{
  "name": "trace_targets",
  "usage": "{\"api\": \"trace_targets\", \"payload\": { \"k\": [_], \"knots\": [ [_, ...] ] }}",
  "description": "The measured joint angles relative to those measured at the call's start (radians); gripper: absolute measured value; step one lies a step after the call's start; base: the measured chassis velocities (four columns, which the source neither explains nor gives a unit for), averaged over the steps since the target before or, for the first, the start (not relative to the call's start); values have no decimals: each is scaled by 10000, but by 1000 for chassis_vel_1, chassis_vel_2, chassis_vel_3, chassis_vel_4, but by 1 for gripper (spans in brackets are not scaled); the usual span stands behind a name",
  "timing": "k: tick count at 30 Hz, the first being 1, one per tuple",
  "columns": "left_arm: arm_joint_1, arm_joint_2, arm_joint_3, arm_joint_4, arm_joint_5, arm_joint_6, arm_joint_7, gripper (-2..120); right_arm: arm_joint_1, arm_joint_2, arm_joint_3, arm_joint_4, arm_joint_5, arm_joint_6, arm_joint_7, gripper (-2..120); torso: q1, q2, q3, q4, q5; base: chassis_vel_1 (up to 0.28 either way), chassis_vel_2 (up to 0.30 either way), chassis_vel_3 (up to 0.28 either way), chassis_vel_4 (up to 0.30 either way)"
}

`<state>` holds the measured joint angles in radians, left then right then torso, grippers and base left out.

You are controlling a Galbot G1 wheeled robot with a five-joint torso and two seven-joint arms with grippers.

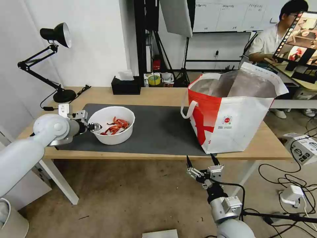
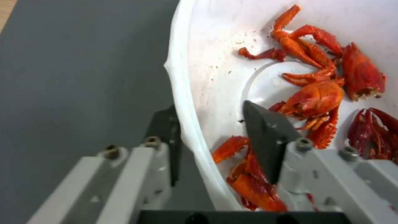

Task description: Pick up the trash from the table and place it into the takeout bag.

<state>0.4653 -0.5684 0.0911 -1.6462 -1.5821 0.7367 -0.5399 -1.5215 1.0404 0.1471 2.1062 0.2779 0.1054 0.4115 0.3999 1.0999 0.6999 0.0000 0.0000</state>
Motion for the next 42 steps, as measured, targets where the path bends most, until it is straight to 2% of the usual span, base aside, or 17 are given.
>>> {"api": "trace_targets", "payload": {
  "k": [1,3,4,5,10,17,21,25,27,29,31,33,36,40,42],
  "knots": [
    [-10,19,33,-21,-7,-1,0,31,0,1,0,0,0,0,0,100,0,0,0,0,0,0,0,0,0],
    [-15,26,49,-33,-11,-1,0,28,0,0,0,0,0,0,0,100,0,0,0,0,0,0,0,0,0],
    [-20,40,69,-42,-18,-3,0,19,0,0,0,0,0,0,0,100,1,0,0,-1,0,0,0,0,0],
    [-20,40,69,-42,-18,-3,0,19,0,0,0,0,0,0,0,100,1,0,0,-1,0,0,0,0,0],
    [29,46,62,-113,-39,-12,1,1,-1,0,0,0,0,0,0,100,0,0,0,0,0,0,0,0,0],
    [172,113,-791,-735,-395,-12,-17,0,0,0,0,0,0,0,0,100,1,0,1,1,0,0,0,0,0],
    [-126,204,-863,-1039,-633,-12,-44,0,0,0,0,0,1,0,0,100,0,0,0,1,0,0,0,0,0],
    [-1153,120,-679,-1521,-1151,-12,-273,0,-1,0,0,0,0,0,0,100,0,0,0,1,1,0,0,0,0],
    [-1295,82,-626,-1566,-1214,-12,-295,0,-1,0,0,0,0,0,0,100,0,0,0,1,1,0,0,0,0],
    [-2151,-227,-244,-1721,-1633,-12,-559,0,-1,0,0,0,1,0,0,100,1,0,0,-2,2,0,0,0,0],
    [-2378,-329,-127,-1723,-1762,-12,-665,0,0,0,0,0,1,0,-1,100,1,0,0,0,2,0,0,0,0],
    [-2761,-503,65,-1707,-1998,-12,-816,0,0,0,0,0,1,0,-1,100,1,0,1,-1,0,0,0,0,0],
    [-4307,-1119,841,-1441,-2639,-13,-1266,0,0,0,0,0,1,0,-2,100,1,2,2,0,1,0,0,0,0],
    [-5226,-1566,1335,-1222,-2949,-13,-1485,0,0,0,0,0,1,0,-1,100,1,2,1,-1,5,0,0,0,0],
    [-5875,-2040,1711,-963,-3140,-13,-1663,0,-1,0,0,0,1,0,0,100,1,1,2,-1,3,0,0,0,0]
  ]
}}
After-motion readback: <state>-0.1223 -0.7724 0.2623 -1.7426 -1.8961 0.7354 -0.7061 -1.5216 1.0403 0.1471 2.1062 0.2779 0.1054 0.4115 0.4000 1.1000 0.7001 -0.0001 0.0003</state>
